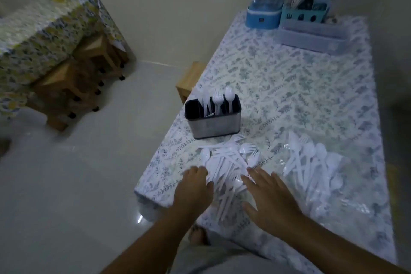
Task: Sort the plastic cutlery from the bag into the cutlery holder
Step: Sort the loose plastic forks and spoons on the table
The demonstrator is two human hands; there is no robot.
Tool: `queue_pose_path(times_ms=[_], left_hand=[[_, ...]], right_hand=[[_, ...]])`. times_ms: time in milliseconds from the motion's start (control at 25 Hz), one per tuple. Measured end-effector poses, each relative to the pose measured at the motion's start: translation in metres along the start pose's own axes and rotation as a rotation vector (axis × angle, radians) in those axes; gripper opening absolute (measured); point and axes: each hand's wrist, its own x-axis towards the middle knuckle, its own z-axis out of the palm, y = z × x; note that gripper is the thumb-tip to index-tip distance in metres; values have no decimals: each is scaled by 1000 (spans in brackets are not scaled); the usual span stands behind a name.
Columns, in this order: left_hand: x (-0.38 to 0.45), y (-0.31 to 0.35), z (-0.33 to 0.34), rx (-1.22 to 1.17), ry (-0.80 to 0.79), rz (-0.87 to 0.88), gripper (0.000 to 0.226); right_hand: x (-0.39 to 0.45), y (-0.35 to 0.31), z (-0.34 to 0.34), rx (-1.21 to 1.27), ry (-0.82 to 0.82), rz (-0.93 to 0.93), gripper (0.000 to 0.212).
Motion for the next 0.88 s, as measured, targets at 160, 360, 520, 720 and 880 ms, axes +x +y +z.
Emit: queue_pose_path(times_ms=[160, 360, 520, 720, 880], left_hand=[[20, -19, 19, -47, -160, -135, 28], [48, -22, 21, -144, -284, -90, 26], [50, -29, 12, -407, -379, -92, 33], [44, -29, -6, -678, -493, -180, 31], [39, -18, -18, -636, -523, -31, 16]], right_hand=[[18, -19, 18, 38, -69, 23, 67], [38, -39, 22, 224, 100, 197, 52], [53, -51, 19, 668, 155, 477, 41], [68, -71, 0, 1315, -57, 814, 25], [70, -76, -1, 1572, -216, 822, 32]])
